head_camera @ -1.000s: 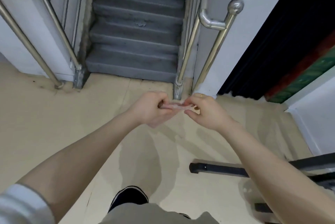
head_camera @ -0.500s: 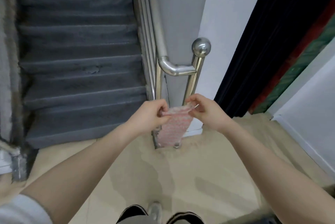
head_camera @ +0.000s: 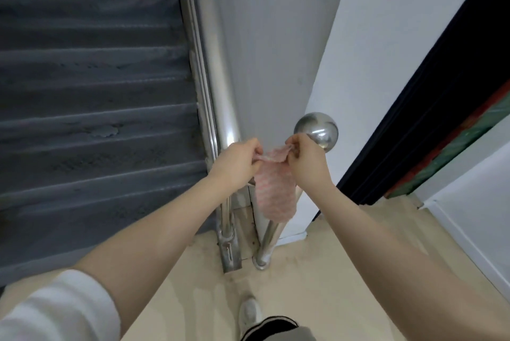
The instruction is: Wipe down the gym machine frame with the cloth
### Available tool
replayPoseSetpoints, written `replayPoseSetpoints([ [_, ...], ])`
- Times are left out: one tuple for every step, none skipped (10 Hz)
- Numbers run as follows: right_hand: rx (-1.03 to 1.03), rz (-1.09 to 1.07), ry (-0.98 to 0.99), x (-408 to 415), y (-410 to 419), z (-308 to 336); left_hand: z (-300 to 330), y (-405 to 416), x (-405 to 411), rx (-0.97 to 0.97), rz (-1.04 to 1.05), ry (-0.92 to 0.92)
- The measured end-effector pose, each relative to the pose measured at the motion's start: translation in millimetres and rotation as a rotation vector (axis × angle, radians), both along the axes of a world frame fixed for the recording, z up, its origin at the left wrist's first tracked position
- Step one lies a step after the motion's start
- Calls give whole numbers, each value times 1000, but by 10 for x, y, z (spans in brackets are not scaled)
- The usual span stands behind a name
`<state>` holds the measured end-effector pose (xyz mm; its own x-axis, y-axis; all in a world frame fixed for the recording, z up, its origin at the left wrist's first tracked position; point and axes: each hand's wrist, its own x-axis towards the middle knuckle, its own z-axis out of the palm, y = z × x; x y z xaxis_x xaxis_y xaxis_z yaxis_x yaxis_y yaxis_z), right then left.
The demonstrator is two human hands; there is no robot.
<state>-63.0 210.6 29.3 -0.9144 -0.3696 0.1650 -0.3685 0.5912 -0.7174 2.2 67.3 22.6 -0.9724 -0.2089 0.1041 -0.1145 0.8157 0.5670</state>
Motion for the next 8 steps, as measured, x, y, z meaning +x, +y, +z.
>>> replayPoseSetpoints([
  [147, 150, -11, -238, -257, -166, -89, -164, -350, -363, 1, -5],
  [337, 363, -23, -354, -304, -384, -175, -237, -472, -553, -42, 130],
  [638, 583, 51, -453, -196, -549, -265, -305, -466, -611, -194, 30],
  [816, 656, 156, -495, -206, -666, -327, -338, -439, -743, -402, -271],
  [899, 626, 232, -477, -290, -667, -357, -299, -446, -809, -456, -283],
  [937, 558, 264, -347, -250, -590, -342, -287, -430, -806, -460, -277],
  [733, 441, 264, -26, -91, -509, -358, -341, -303, -696, -511, -160],
  [507, 250, 246, 423, 0, -372, -303, -443, -85, -666, -578, -23],
])
